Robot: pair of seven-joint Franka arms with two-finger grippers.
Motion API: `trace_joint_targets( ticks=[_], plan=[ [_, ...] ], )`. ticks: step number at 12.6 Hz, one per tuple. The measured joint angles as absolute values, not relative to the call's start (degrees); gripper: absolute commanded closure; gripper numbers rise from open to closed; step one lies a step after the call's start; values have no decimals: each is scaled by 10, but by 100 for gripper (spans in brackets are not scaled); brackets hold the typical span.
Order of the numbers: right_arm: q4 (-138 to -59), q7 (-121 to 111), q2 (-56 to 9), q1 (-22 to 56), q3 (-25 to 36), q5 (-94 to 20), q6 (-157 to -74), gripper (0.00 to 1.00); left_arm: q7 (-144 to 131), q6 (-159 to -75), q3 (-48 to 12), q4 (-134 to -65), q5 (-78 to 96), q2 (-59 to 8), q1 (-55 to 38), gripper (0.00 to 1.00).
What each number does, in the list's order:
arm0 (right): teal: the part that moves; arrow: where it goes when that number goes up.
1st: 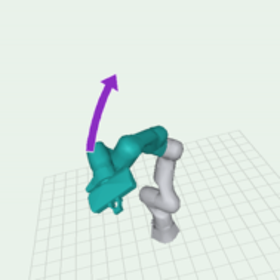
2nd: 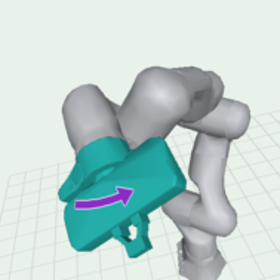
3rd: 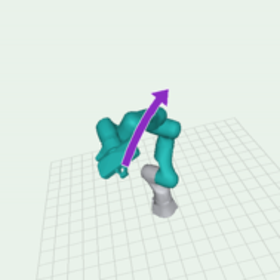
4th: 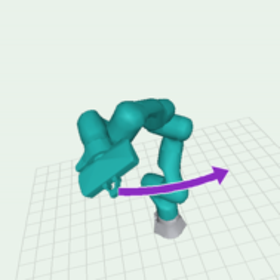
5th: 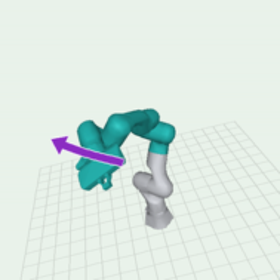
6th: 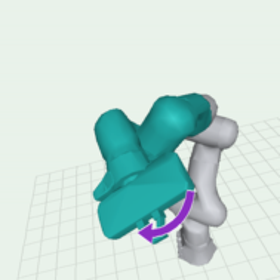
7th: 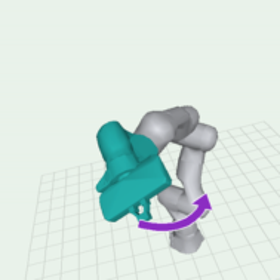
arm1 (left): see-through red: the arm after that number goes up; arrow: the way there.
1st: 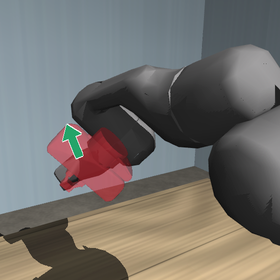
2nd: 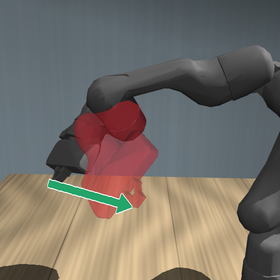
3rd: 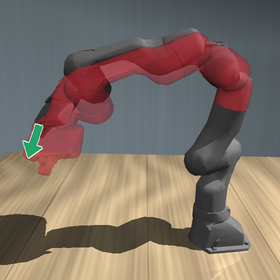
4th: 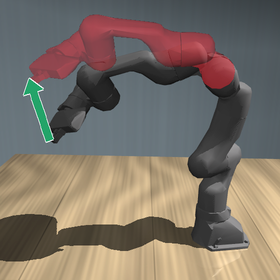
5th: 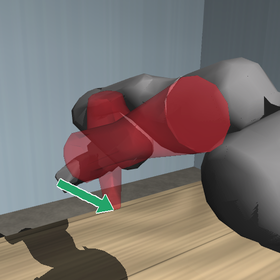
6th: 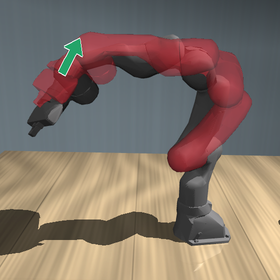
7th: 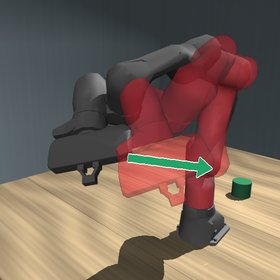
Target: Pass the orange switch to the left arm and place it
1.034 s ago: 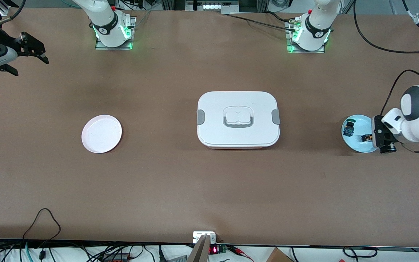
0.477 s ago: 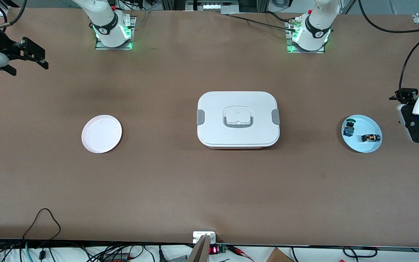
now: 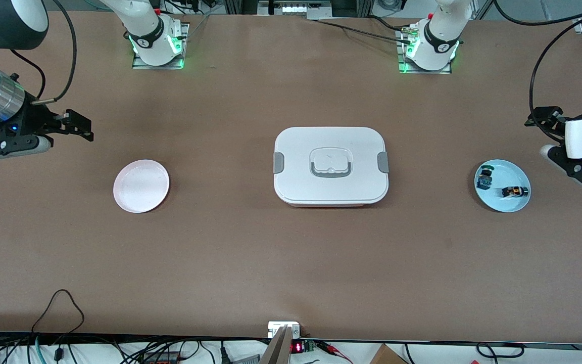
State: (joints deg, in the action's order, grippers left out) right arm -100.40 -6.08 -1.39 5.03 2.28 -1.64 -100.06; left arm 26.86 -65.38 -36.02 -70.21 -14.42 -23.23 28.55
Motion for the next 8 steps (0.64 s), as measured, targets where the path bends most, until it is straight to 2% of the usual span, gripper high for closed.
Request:
trace_joint_targets(
  ticks=[2, 5, 8],
  plan=[
    [-999, -60, -9, 51, 23, -16, -1000, 0, 155, -668, -325, -682, -143, -232, 234, 0],
    [-983, -60, -4, 62, 23, -10, -995, 0, 56, -750, -218, -686, -87, -219, 148, 0],
    [-972, -59, -3, 81, 22, 23, -993, 0, 24, -832, -75, -768, -29, -154, 64, 0]
  ],
)
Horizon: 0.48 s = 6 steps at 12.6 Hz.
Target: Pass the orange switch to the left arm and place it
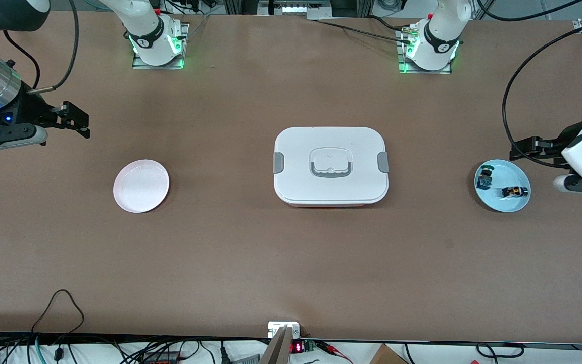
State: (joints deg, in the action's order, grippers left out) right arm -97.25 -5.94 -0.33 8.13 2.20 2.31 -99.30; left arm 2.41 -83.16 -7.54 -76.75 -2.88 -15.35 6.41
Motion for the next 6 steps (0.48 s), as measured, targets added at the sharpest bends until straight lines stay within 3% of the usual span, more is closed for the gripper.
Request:
trace_joint_targets(
  ticks=[3, 6],
  plan=[
    [-972, -54, -4, 91, 22, 44, -993, 0, 7, -959, -30, -913, -27, -44, 20, 0],
    [-971, -51, -4, 91, 23, 44, -994, 0, 7, -987, 11, -1000, -26, 24, -14, 0]
  ],
)
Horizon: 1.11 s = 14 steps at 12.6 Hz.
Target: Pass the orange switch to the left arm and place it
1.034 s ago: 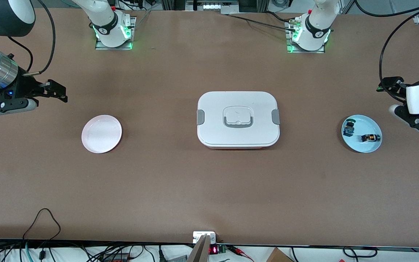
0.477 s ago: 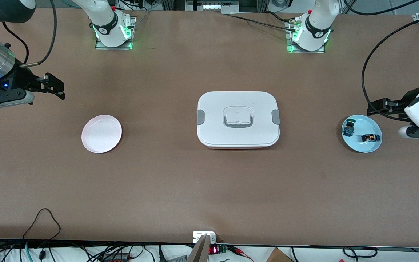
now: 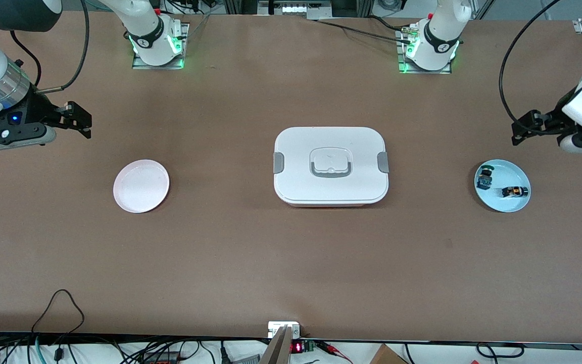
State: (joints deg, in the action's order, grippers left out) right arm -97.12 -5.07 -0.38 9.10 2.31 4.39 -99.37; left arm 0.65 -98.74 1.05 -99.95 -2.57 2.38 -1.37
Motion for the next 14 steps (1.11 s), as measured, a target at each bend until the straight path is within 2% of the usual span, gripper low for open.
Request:
trace_joint_targets(
  ticks=[3, 14],
  plan=[
    [-968, -48, -5, 89, 31, 22, -994, 0, 7, -987, 17, -1019, -26, 39, -20, 0],
    [-966, -48, -10, 78, 37, 6, -994, 0, 7, -955, 15, -1013, -26, 39, -31, 0]
  ],
)
